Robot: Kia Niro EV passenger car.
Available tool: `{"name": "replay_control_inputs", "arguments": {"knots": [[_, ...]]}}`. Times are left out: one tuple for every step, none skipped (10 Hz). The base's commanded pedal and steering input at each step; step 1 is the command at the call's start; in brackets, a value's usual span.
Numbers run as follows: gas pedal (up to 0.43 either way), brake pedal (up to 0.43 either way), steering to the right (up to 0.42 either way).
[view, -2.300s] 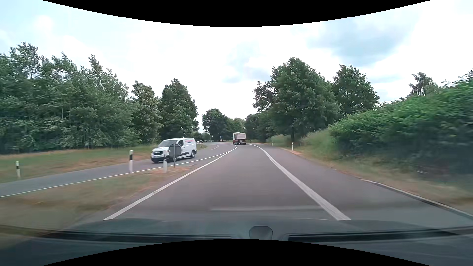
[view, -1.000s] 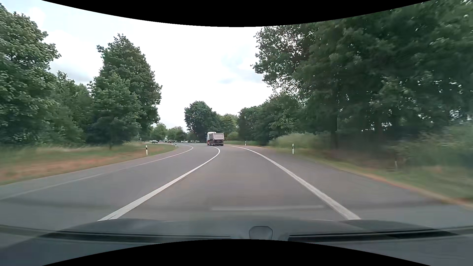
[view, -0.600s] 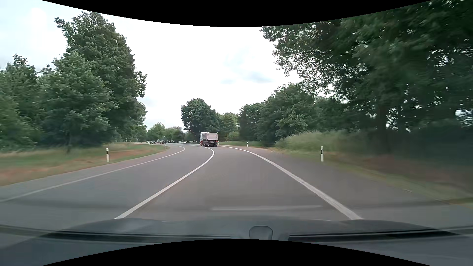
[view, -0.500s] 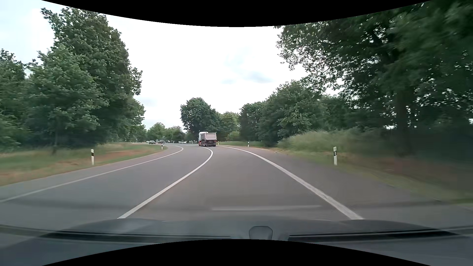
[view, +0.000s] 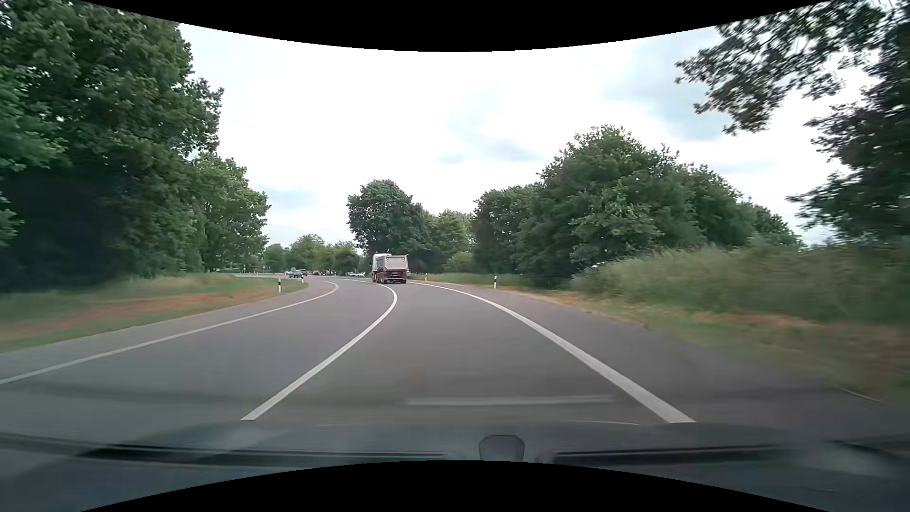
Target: Follow the waypoints while adhering to traffic rules and regulations
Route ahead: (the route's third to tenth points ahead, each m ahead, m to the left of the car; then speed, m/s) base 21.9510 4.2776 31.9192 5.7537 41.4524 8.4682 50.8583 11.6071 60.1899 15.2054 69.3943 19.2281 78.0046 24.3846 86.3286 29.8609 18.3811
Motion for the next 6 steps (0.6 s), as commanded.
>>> {"name": "replay_control_inputs", "arguments": {"knots": [[0.118,0.0,-0.031],[0.13,0.0,-0.034],[0.13,0.0,-0.034],[0.13,0.0,-0.035],[0.13,0.0,-0.036],[0.13,0.0,-0.036]]}}
